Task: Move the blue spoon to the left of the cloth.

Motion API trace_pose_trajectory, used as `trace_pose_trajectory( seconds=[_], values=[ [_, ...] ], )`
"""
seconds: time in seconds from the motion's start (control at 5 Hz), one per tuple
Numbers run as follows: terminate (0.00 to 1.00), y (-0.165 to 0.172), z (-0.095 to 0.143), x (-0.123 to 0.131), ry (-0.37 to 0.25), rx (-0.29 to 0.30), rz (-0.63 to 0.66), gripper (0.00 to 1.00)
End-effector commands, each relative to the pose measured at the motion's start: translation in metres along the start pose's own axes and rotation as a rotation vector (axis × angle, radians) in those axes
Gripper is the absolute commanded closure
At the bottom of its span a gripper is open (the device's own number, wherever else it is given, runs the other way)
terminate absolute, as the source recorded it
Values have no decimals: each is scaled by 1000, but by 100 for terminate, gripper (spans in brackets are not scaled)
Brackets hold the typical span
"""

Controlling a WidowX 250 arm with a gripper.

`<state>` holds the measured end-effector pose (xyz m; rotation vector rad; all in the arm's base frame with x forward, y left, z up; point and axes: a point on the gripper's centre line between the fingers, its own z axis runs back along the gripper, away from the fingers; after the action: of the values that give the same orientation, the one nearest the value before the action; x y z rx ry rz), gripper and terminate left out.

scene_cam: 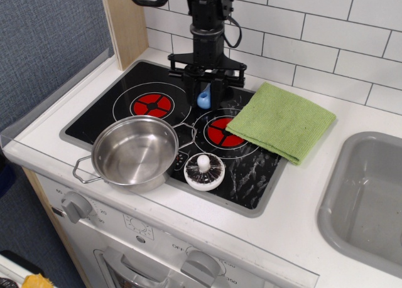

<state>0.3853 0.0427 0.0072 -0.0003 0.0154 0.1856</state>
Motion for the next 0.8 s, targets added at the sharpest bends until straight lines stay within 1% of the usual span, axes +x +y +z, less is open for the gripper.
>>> trace_pose_trajectory(
  seconds=[0.0, 0.2, 0.4, 0.6],
  values=[
    [0, -9, 49, -16, -107, -7, -41, 0],
    [0, -7, 83, -22, -193, -24, -58, 0],
    [0, -3, 94, -27, -219, -32, -87, 0],
    [0, 0, 95, -30, -188, -2, -162, 0]
  ],
)
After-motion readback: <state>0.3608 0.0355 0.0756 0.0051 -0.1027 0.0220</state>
